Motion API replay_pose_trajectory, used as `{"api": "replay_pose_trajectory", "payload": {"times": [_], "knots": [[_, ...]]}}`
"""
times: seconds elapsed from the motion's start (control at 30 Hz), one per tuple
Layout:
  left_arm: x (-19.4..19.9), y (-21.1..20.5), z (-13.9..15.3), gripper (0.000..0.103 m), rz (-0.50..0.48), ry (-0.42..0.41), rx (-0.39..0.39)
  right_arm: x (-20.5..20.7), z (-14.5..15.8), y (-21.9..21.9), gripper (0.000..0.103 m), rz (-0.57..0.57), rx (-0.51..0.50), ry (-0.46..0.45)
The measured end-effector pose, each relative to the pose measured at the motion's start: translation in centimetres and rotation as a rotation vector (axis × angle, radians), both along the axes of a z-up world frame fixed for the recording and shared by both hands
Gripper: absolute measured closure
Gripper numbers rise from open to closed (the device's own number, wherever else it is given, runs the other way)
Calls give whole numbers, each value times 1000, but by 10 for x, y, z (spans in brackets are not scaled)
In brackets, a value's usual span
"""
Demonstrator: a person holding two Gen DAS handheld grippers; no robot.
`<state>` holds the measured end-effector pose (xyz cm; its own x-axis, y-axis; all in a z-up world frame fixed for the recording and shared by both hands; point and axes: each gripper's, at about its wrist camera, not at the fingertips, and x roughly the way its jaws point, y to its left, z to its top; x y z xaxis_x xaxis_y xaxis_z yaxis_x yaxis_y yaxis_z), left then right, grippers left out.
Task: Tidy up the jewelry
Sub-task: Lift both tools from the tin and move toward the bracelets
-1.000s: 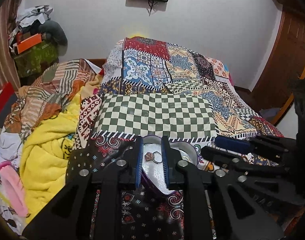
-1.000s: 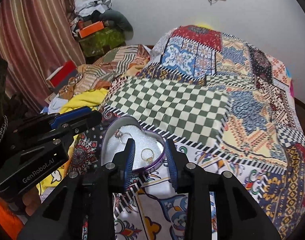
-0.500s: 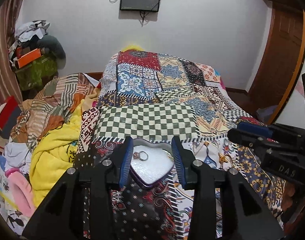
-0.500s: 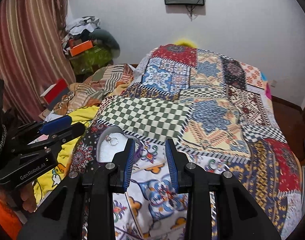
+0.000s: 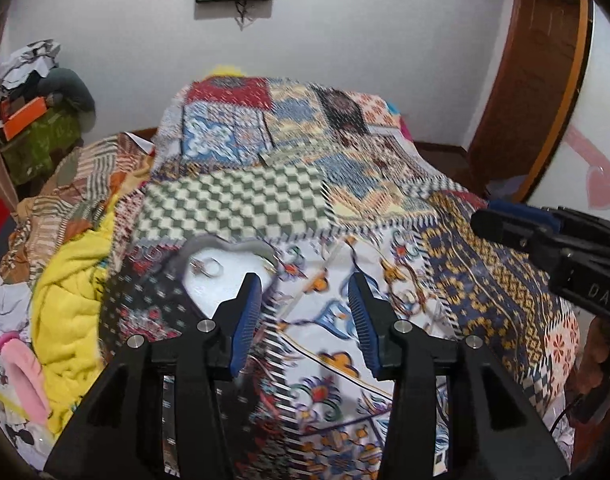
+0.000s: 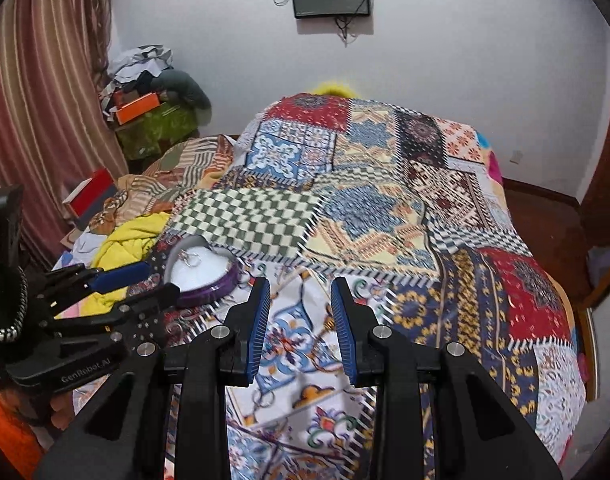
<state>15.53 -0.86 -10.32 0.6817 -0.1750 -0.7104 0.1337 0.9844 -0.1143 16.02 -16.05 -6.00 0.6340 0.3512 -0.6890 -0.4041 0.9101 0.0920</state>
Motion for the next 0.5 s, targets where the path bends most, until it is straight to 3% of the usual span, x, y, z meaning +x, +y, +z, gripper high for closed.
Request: {"api": "replay_pose_trajectory", "payload": {"times": [0.5], "knots": [[15, -39, -59, 59, -91, 159, 7, 6, -60, -45, 74, -79, -45, 157]]}}
